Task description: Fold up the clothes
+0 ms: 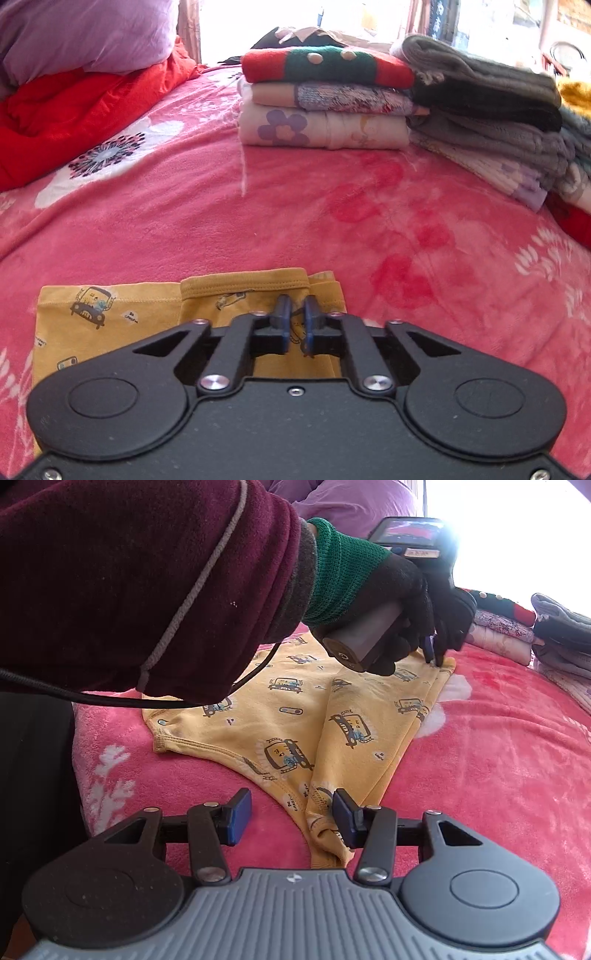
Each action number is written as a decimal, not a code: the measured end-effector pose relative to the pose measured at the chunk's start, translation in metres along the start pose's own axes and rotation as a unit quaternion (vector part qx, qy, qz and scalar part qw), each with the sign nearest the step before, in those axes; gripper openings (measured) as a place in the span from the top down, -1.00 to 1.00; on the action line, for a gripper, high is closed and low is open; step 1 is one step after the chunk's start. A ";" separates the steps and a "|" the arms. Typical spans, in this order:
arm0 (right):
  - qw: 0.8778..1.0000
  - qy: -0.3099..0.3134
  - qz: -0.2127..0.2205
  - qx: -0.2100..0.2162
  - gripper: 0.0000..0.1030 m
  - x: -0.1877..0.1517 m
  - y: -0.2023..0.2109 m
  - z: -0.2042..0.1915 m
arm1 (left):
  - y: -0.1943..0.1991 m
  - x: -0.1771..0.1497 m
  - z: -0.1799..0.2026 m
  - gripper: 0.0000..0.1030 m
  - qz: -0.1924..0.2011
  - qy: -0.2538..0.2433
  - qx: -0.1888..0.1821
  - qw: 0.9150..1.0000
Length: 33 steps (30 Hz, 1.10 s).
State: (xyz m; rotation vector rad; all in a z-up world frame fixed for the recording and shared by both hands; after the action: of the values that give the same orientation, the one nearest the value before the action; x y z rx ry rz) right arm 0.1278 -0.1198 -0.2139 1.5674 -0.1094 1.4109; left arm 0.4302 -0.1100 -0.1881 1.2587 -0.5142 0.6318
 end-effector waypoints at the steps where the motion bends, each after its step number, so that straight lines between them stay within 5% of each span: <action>1: 1.000 0.000 0.000 -0.001 0.04 0.000 0.000 0.000 | 0.003 0.002 -0.002 0.97 0.004 0.005 -0.003 1.000; 7: 1.000 0.005 0.001 -0.002 0.04 0.001 0.001 0.000 | 0.019 0.010 0.005 0.98 0.020 0.016 -0.028 0.999; 15: 1.000 0.006 -0.005 0.003 0.00 0.002 0.000 -0.003 | 0.002 0.000 0.013 0.86 0.001 -0.003 -0.016 1.000; 21: 1.000 0.009 0.002 -0.005 0.00 0.006 0.003 -0.003 | 0.057 0.000 -0.025 0.81 0.049 0.009 -0.013 0.999; 26: 1.000 0.007 0.017 -0.020 -0.03 0.009 0.007 0.001 | 0.093 -0.023 -0.059 0.81 0.048 0.048 -0.041 0.997; 31: 1.000 0.016 -0.011 -0.014 -0.09 0.000 -0.004 -0.003 | 0.064 -0.067 -0.060 0.81 -0.017 -0.004 -0.023 1.000; 33: 1.000 0.018 0.004 -0.022 -0.07 0.007 0.003 -0.004 | 0.077 -0.065 -0.057 0.81 0.011 -0.019 -0.017 1.000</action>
State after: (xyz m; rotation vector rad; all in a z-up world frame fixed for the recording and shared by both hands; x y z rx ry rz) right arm 0.1257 -0.1152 -0.2077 1.5074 -0.1241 1.4327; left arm 0.3308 -0.0509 -0.1910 1.2369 -0.5689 0.6169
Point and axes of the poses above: each gripper's, at about its wrist camera, not at the fingertips, and y roughly against the way its jaws point, z to its right, x to its top, the point moved 10 cm from there along -y, roughly the way its jaws point, and after that the axes turned 12 degrees about y, right-handed, at the moved point
